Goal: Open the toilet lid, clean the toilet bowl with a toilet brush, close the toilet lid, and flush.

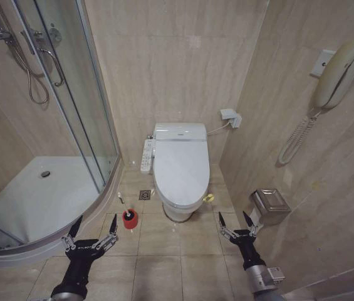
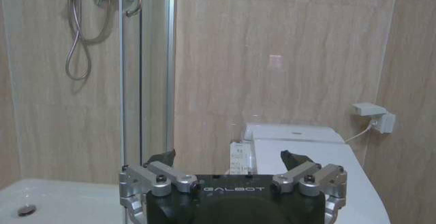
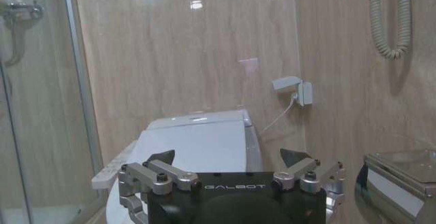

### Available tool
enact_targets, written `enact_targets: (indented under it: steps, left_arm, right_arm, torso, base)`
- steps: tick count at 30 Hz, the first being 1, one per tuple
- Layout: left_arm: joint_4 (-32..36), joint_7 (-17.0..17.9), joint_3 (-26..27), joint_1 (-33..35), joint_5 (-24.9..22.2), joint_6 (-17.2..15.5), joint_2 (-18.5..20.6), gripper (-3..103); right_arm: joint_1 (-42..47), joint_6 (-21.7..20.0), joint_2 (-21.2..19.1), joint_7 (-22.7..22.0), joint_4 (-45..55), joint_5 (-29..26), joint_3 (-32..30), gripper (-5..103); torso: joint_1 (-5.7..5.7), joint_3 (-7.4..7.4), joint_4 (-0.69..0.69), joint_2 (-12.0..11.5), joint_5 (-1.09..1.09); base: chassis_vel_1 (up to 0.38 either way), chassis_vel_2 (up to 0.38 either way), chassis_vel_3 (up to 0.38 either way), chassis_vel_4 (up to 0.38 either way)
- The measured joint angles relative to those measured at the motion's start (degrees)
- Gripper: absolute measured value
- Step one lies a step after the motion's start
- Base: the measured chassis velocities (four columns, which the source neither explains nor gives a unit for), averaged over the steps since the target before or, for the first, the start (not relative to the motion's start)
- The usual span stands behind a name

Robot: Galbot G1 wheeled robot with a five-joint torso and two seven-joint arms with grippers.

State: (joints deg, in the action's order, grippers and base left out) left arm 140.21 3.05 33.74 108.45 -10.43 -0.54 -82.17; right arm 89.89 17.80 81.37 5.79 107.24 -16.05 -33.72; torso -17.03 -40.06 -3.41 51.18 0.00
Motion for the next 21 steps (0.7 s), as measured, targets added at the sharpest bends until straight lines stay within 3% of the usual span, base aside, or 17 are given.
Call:
enact_targets:
  steps: [21]
  left_arm:
    - [-0.01, 0.0, 0.0, 0.0, 0.0, 0.0, 0.0, 100]
  right_arm:
    - [-0.35, 1.21, 0.09, 3.07, 0.17, -2.67, -0.25, 100]
  torso:
    - [0.02, 0.01, -0.01, 0.01, 0.0]
  base:
    - [-0.02, 0.016, 0.01, -0.018]
